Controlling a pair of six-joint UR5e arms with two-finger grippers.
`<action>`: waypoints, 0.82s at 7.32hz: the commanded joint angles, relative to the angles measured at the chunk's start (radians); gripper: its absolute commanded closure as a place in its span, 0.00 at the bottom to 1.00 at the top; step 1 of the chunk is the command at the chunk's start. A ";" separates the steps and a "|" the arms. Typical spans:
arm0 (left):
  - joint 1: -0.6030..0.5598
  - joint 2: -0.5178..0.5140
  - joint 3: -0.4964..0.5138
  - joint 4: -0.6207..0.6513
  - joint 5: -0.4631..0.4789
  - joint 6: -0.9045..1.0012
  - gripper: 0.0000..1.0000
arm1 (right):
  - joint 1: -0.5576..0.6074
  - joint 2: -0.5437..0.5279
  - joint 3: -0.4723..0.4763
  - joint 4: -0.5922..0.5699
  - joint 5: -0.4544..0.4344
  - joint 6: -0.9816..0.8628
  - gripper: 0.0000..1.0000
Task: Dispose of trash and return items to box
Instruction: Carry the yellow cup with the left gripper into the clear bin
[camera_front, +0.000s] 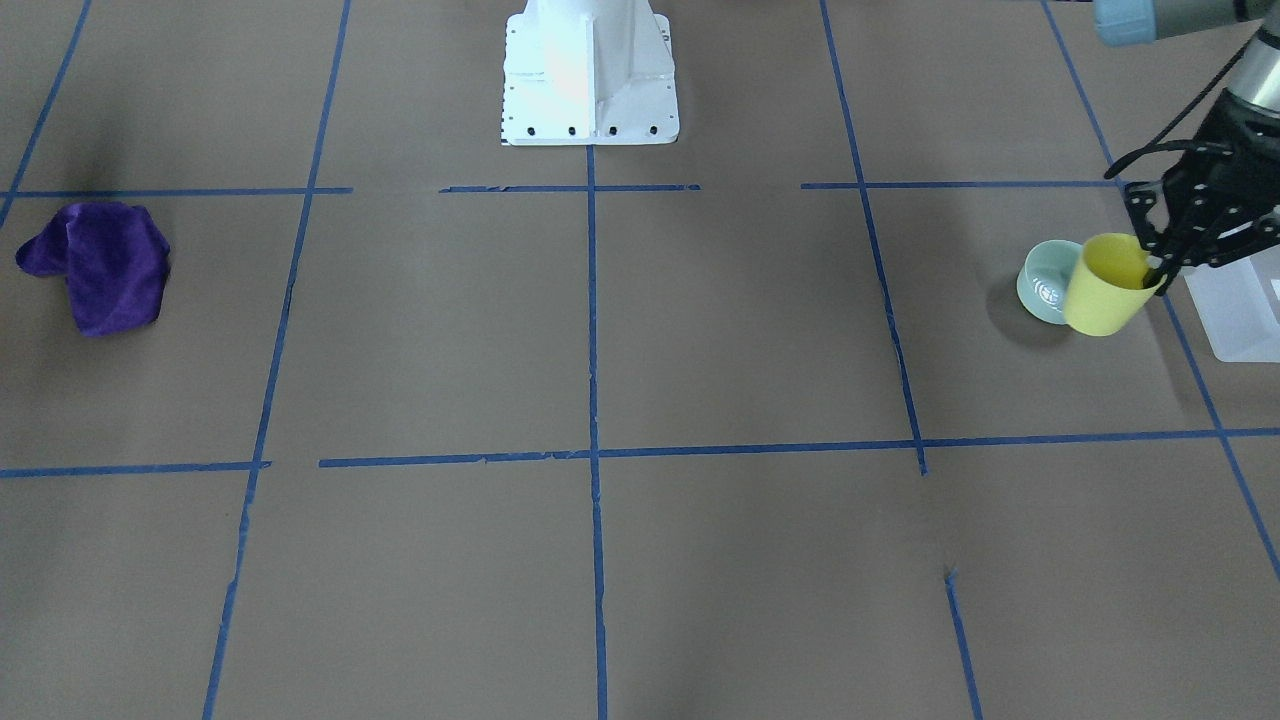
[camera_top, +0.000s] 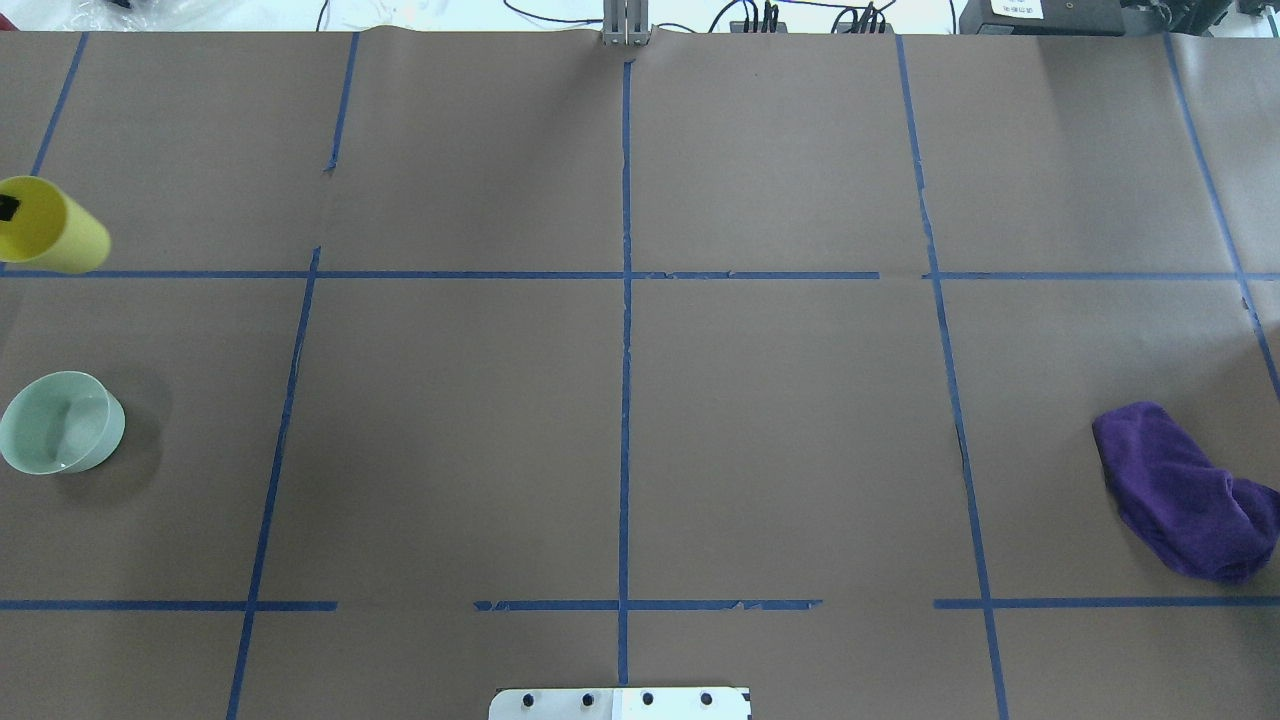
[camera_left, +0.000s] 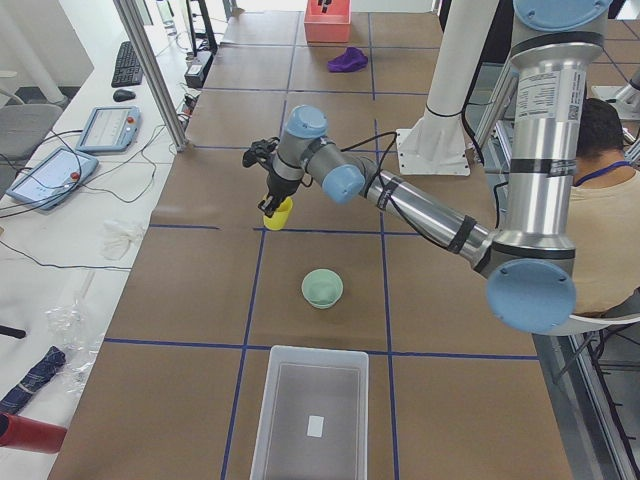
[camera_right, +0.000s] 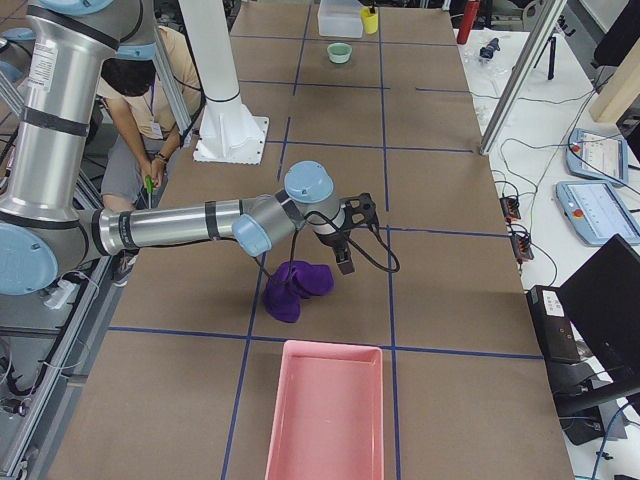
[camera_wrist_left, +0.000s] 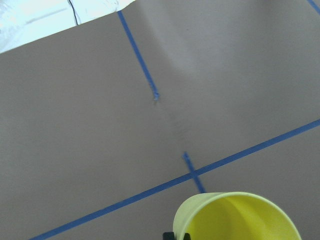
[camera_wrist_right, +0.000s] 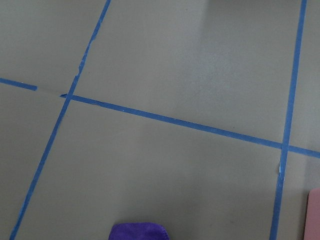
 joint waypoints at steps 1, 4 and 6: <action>-0.248 0.114 0.100 -0.001 -0.087 0.447 1.00 | -0.005 0.001 0.000 0.002 -0.004 -0.001 0.00; -0.420 0.139 0.312 -0.020 -0.087 0.815 1.00 | -0.009 0.001 -0.001 0.002 -0.005 -0.001 0.00; -0.420 0.209 0.409 -0.226 -0.090 0.805 1.00 | -0.009 0.001 -0.001 0.002 -0.005 -0.001 0.00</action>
